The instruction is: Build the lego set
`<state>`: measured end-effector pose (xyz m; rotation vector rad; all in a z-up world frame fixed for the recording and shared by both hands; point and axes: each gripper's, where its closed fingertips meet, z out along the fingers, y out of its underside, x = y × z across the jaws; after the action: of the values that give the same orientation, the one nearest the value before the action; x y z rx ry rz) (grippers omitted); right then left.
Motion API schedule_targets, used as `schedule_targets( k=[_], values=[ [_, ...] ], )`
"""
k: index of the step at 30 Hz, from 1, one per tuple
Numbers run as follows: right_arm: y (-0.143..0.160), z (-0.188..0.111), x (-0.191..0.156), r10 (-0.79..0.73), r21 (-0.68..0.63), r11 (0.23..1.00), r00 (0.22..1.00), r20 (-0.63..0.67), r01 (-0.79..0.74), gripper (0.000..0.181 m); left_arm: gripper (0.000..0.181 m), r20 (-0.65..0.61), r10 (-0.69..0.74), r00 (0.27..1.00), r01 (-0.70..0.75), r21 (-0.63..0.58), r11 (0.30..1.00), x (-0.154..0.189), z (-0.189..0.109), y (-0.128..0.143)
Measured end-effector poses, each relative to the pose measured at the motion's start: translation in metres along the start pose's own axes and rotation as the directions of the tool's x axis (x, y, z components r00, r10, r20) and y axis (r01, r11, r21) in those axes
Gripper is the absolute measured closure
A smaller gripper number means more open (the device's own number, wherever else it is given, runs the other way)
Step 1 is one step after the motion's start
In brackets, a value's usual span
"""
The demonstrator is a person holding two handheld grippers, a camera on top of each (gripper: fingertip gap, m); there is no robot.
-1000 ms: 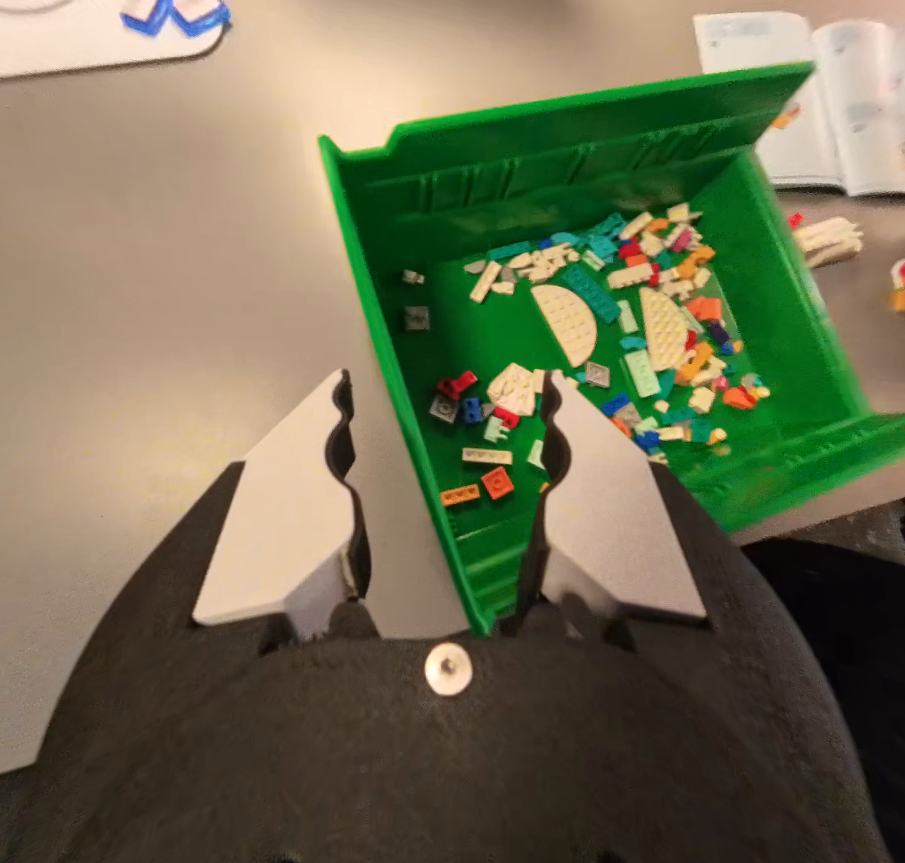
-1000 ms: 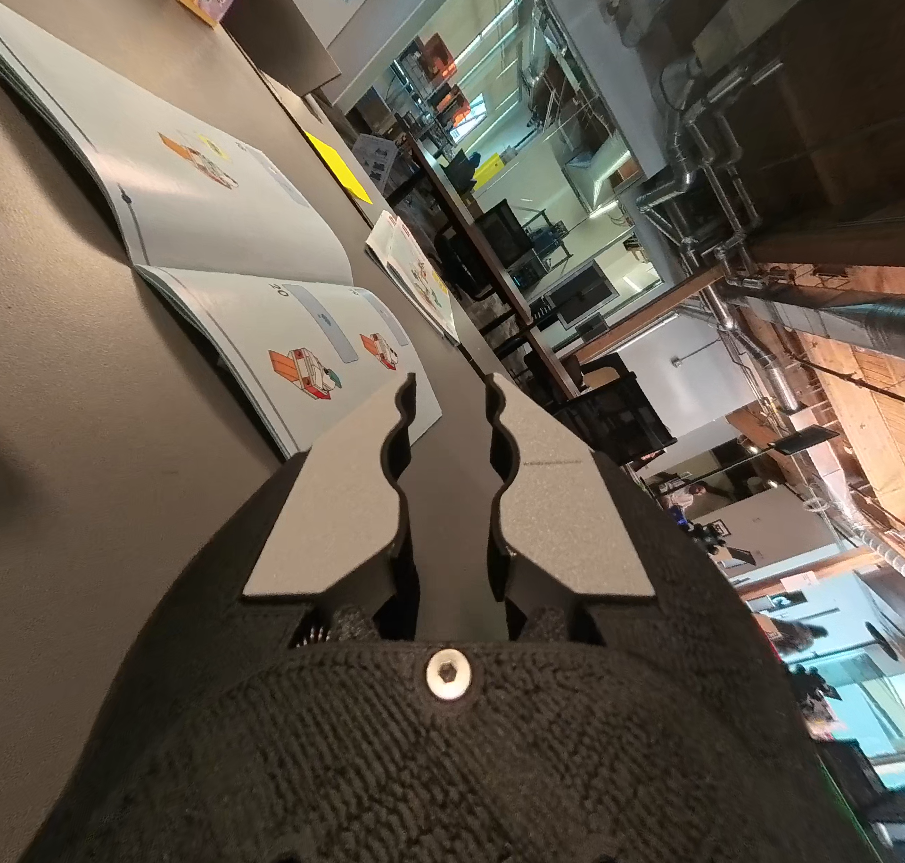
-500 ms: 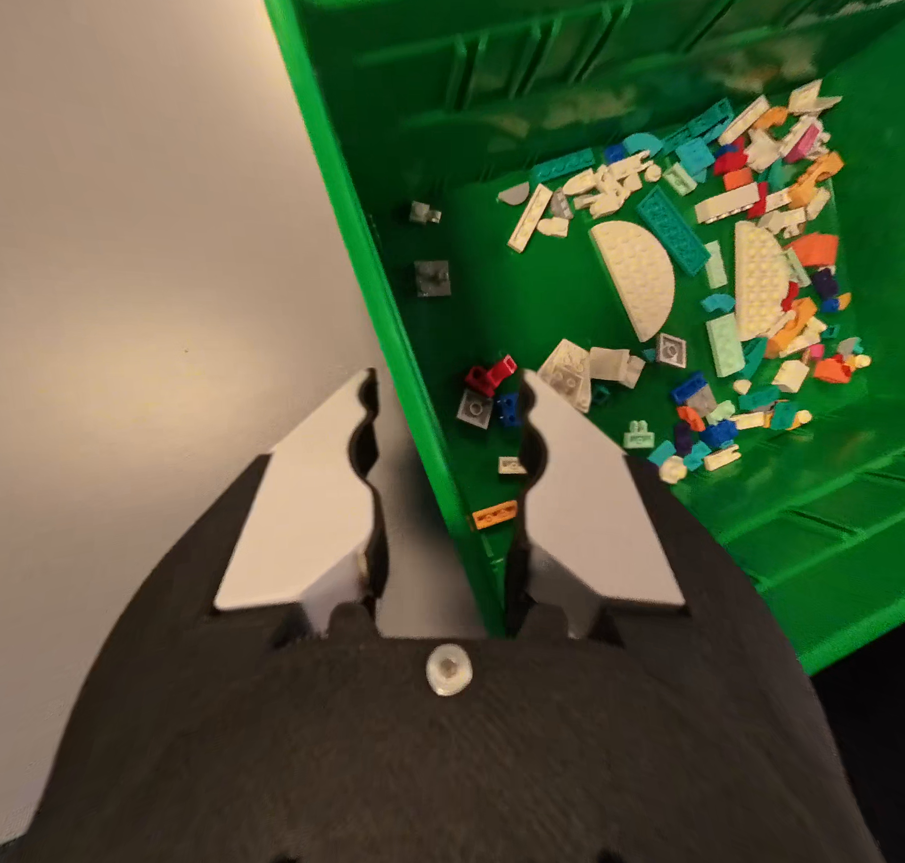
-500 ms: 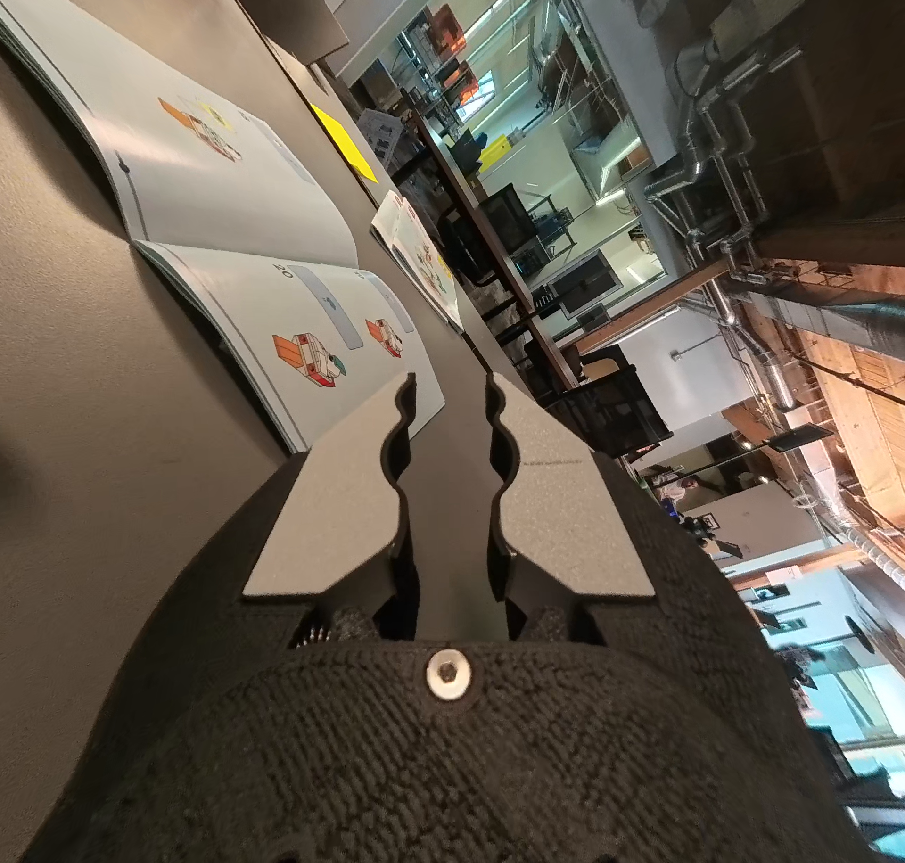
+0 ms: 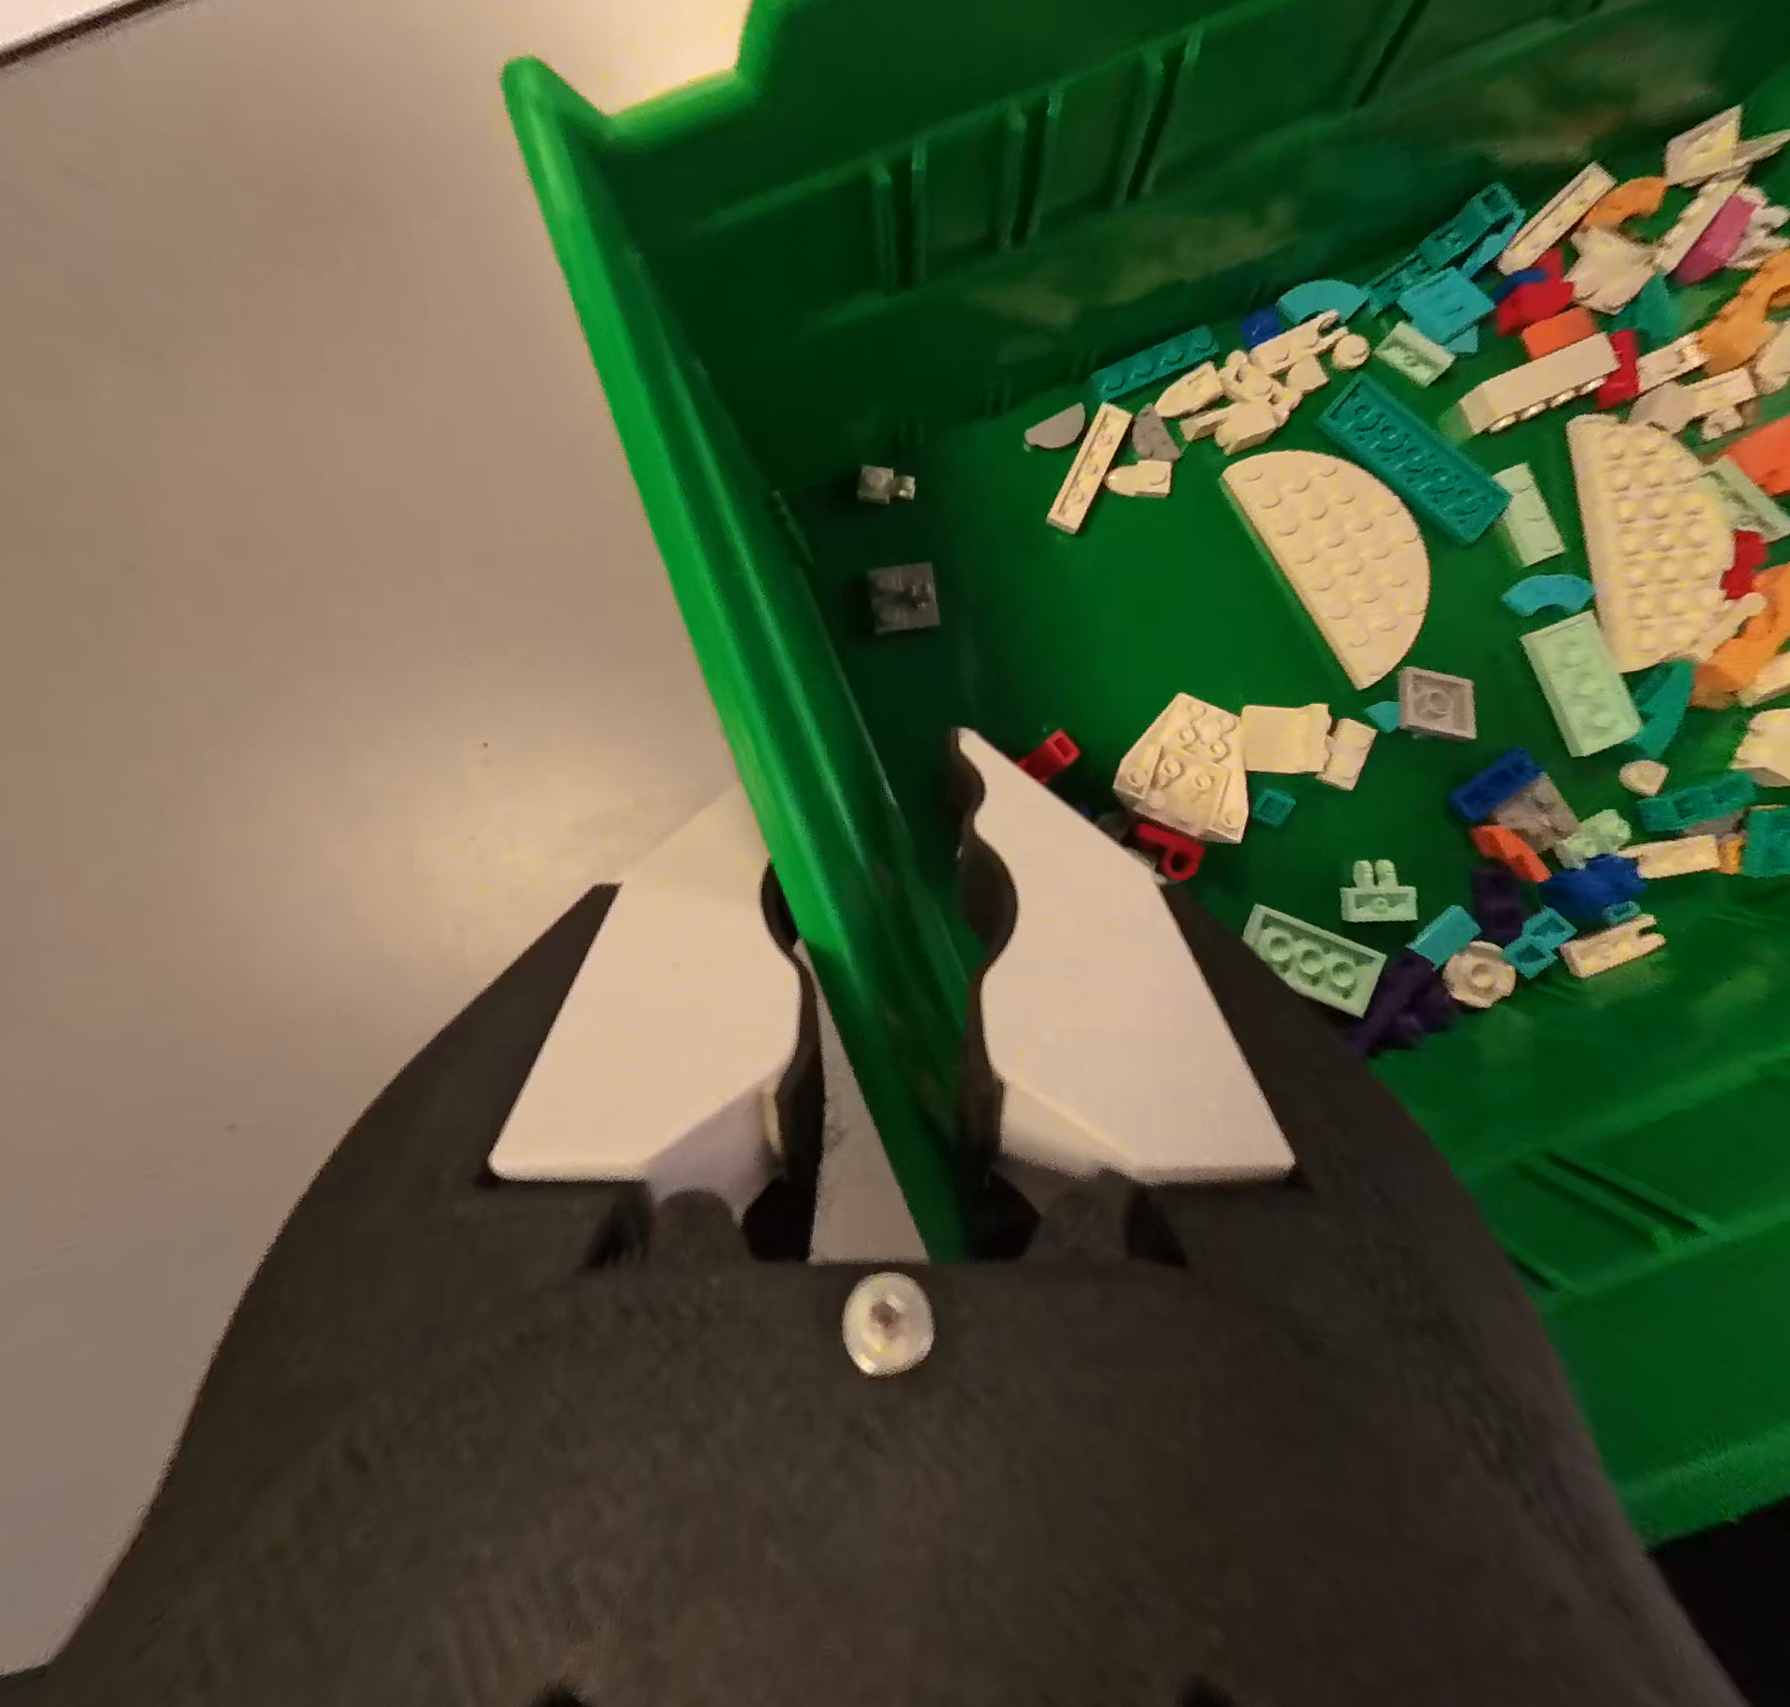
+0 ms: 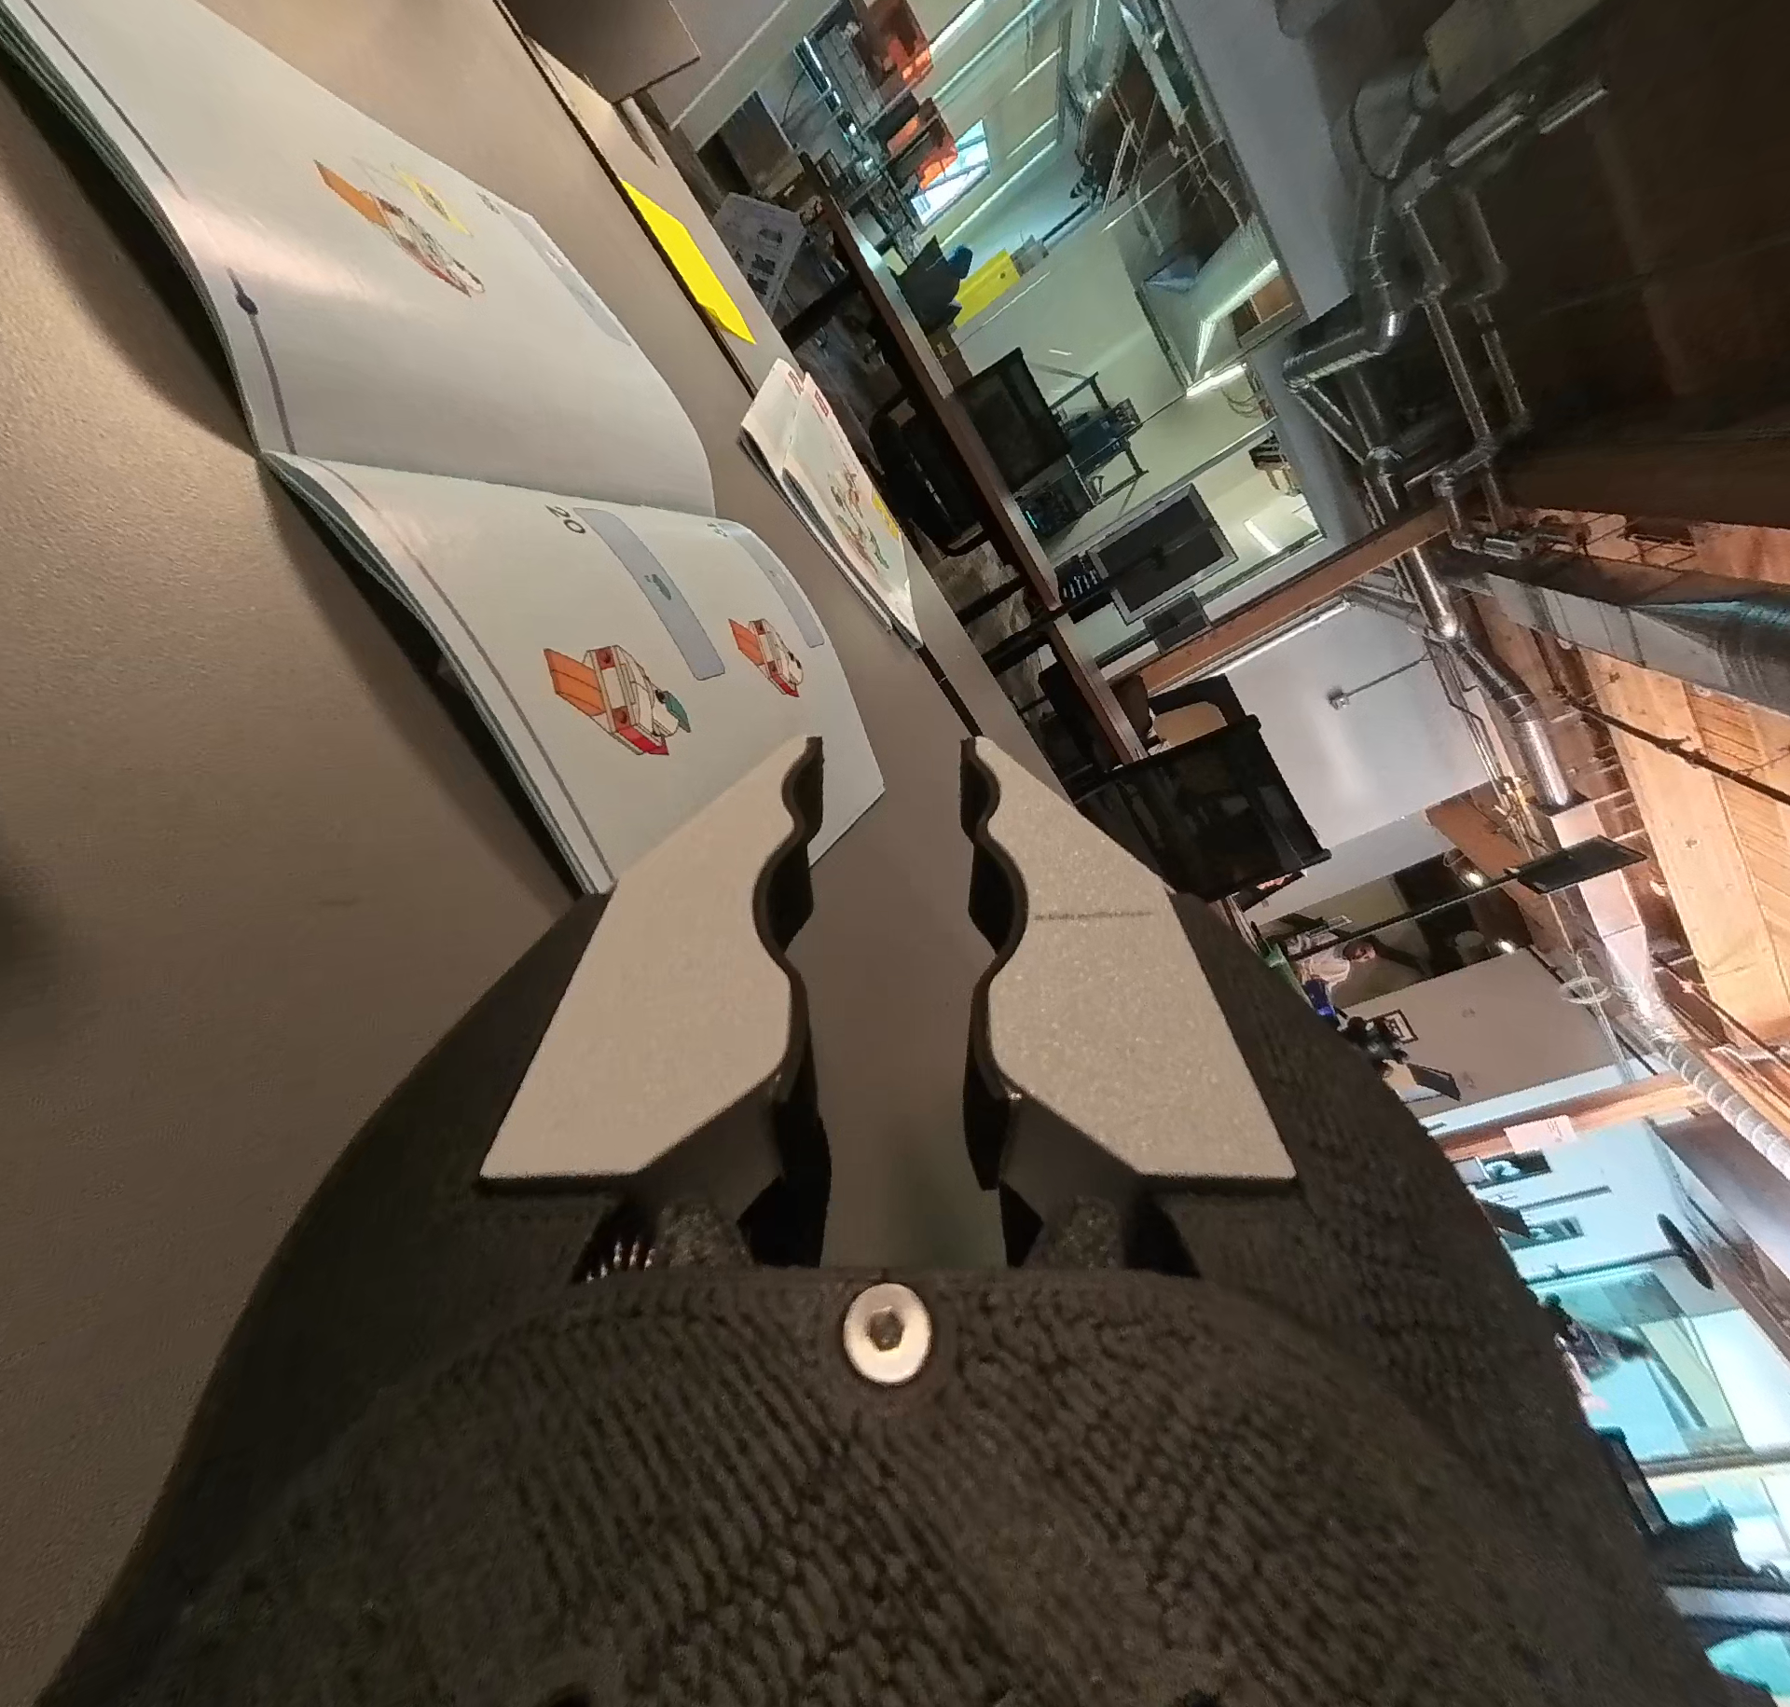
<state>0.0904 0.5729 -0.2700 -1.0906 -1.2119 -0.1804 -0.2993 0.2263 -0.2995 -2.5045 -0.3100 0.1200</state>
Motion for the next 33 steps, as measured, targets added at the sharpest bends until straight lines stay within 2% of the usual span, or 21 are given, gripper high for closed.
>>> schedule_targets(
  k=[1,4,12,19,26,33],
  values=[
    [0.0,0.0,0.0,0.0,-0.001,1.0,1.0,0.0,0.0,0.155,0.16,-0.003,-0.007,1.0,0.007,0.005,1.0,0.0,0.0,0.0],
    [0.001,0.0,0.0,0.002,-0.004,1.0,1.0,0.002,-0.002,0.154,0.161,0.01,-0.007,1.0,0.007,0.021,1.0,-0.001,0.0,-0.002],
    [0.002,0.001,-0.003,-0.02,-0.013,1.0,1.0,0.008,0.02,0.155,0.167,0.073,-0.067,0.995,0.051,0.197,0.979,-0.009,-0.008,-0.019],
    [0.003,0.002,-0.003,-0.027,-0.024,0.999,1.0,0.009,0.028,0.155,0.17,0.093,-0.067,0.993,0.044,0.238,0.97,-0.009,-0.013,-0.022],
    [0.006,0.004,-0.007,-0.053,-0.043,0.998,0.998,0.019,0.054,0.155,0.17,0.124,-0.081,0.989,0.035,0.336,0.941,-0.008,-0.028,-0.023],
    [0.009,0.005,-0.006,-0.056,-0.06,0.997,0.998,0.012,0.057,0.155,0.17,0.15,-0.075,0.986,0.017,0.359,0.933,-0.008,-0.032,-0.023]
  ],
)
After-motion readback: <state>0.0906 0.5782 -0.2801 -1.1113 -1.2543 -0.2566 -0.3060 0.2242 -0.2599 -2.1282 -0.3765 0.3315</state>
